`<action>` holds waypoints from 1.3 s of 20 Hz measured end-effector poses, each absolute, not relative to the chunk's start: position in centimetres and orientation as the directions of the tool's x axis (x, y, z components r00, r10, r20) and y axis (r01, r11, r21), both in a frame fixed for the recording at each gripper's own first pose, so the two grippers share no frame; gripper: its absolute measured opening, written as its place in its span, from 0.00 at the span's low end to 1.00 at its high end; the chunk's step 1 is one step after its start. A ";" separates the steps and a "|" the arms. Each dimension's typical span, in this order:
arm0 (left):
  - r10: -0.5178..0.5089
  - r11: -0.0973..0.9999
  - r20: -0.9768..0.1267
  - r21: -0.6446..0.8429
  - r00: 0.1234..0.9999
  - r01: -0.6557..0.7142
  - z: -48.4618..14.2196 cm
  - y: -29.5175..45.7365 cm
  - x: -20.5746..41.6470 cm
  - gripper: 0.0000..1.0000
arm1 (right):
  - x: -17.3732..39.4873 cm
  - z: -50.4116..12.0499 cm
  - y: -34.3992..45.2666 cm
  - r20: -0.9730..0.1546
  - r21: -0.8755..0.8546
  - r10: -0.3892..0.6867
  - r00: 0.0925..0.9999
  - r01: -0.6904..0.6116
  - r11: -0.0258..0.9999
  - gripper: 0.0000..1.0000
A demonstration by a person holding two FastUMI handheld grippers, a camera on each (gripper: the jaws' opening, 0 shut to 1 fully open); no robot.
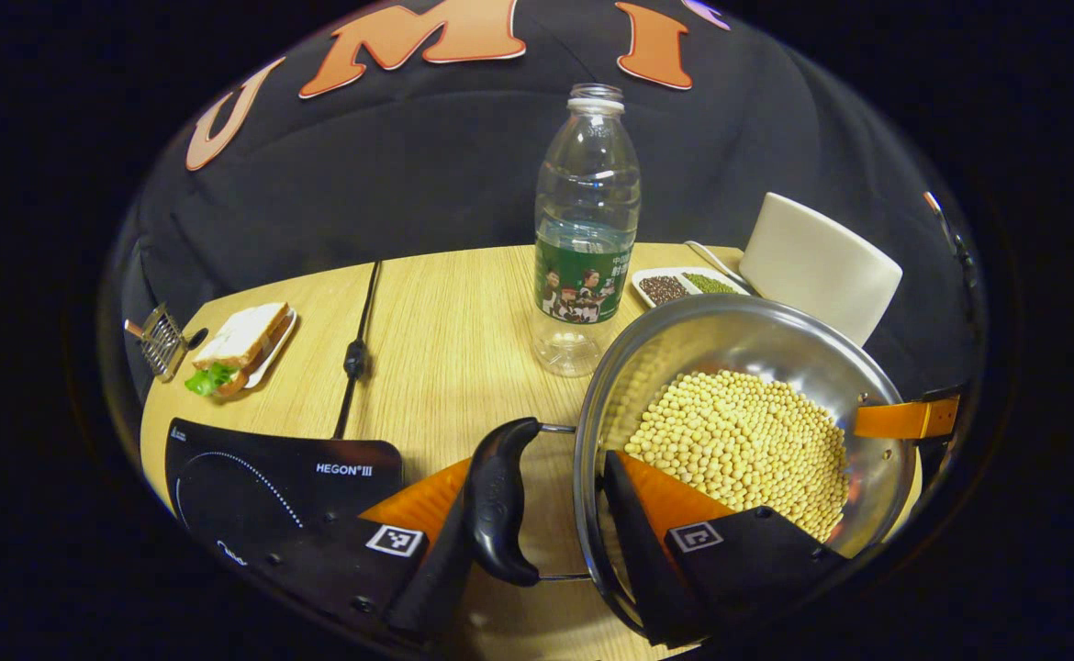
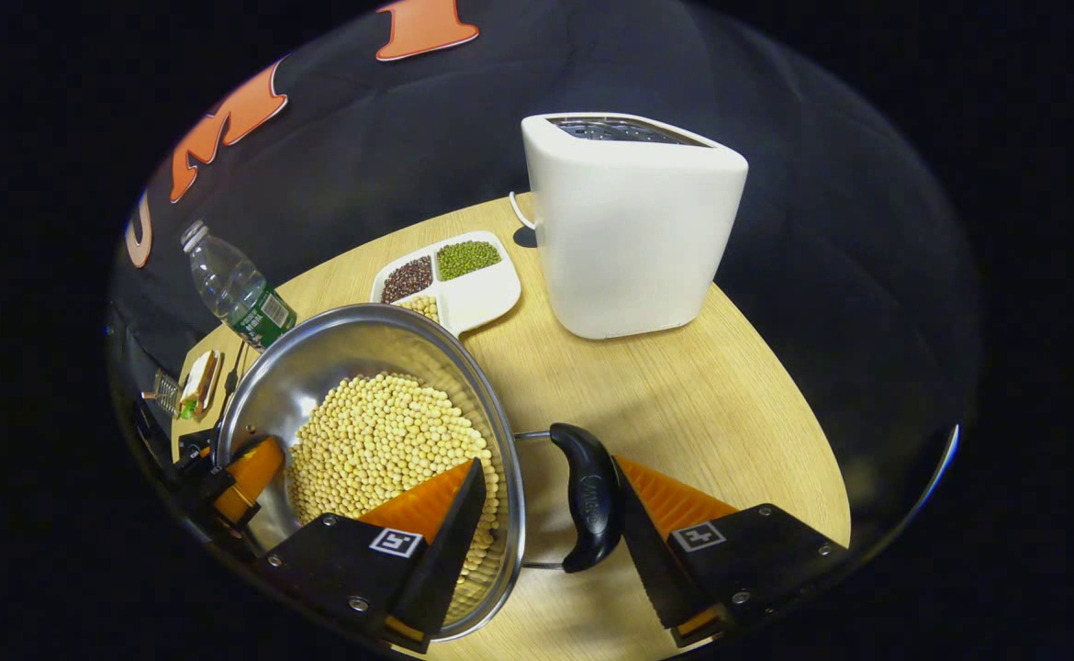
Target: First push the handle of the pot to place it horizontally, then grasp the pot with both hands and set it on the induction cooktop.
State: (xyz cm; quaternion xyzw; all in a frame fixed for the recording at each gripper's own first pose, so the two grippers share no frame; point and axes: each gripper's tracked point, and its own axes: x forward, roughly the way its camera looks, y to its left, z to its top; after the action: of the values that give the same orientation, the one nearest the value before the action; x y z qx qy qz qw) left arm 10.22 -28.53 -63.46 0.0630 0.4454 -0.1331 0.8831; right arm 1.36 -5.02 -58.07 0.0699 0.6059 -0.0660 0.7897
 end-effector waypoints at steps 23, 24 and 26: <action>-0.200 0.967 -0.744 -0.044 0.638 0.252 -56.8 -24.2 9.7 0.70 | 0.7 -52.3 -1.8 -0.938 0.009 -0.043 0.344 0.147 0.989 0.58; -0.193 0.969 -0.738 -0.039 0.647 0.245 -56.1 -23.4 9.6 0.72 | 0.9 -52.0 -1.1 -0.936 0.015 -0.035 0.349 0.140 0.990 0.53; -0.176 0.974 -0.732 -0.033 0.658 0.224 -54.9 -21.6 9.5 0.70 | 1.2 -51.2 0.5 -0.932 0.019 -0.024 0.362 0.115 0.993 0.58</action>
State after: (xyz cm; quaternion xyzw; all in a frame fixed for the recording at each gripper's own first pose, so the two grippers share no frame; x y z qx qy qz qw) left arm 9.48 -21.64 -54.85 0.0303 0.3986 -0.1100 0.9100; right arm 1.21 0.47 -51.19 0.0406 0.5634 -0.0421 0.8241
